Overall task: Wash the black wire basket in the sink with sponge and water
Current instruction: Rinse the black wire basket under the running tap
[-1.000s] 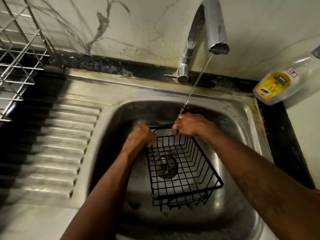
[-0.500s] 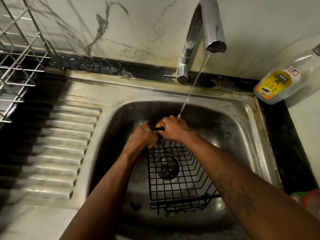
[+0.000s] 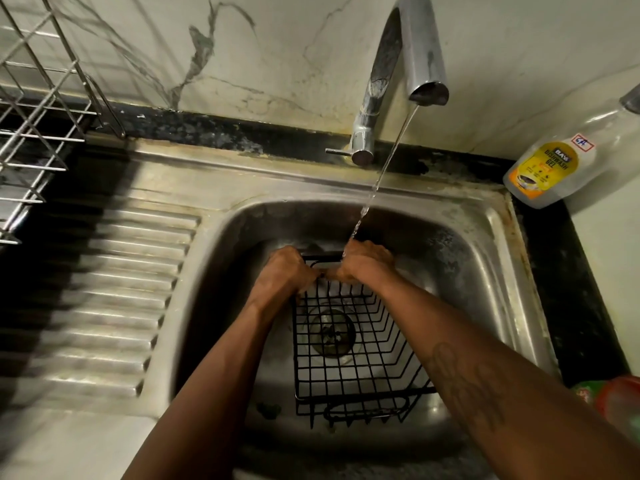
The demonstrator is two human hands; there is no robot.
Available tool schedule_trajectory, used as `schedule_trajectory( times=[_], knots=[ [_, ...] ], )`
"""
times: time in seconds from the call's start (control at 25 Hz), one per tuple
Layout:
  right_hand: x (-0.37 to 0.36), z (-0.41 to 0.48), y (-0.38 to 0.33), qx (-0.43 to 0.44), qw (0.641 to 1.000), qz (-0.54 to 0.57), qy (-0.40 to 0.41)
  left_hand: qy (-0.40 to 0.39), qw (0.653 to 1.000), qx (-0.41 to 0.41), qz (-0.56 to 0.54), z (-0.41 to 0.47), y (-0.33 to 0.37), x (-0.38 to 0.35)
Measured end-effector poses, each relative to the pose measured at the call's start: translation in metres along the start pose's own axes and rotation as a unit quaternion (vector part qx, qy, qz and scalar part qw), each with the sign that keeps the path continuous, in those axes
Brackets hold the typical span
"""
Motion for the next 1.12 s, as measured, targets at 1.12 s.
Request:
schedule_trajectory(
  times=[1.12],
  knots=[
    [0.004, -0.022, -0.027, 0.287, 0.953, 0.001, 0.098, 0.002, 1.000, -0.028, 0.015, 0.009, 0.002, -0.002]
  ],
)
Point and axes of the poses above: each hand's wrist, its own z-axis towards the middle knuckle, its own x-axis out of the back of the hand, y = z × x, the point moved 8 cm from there along z, towards the middle knuckle, and after that the axes turned 2 degrees about x, right-handed, at the moved point
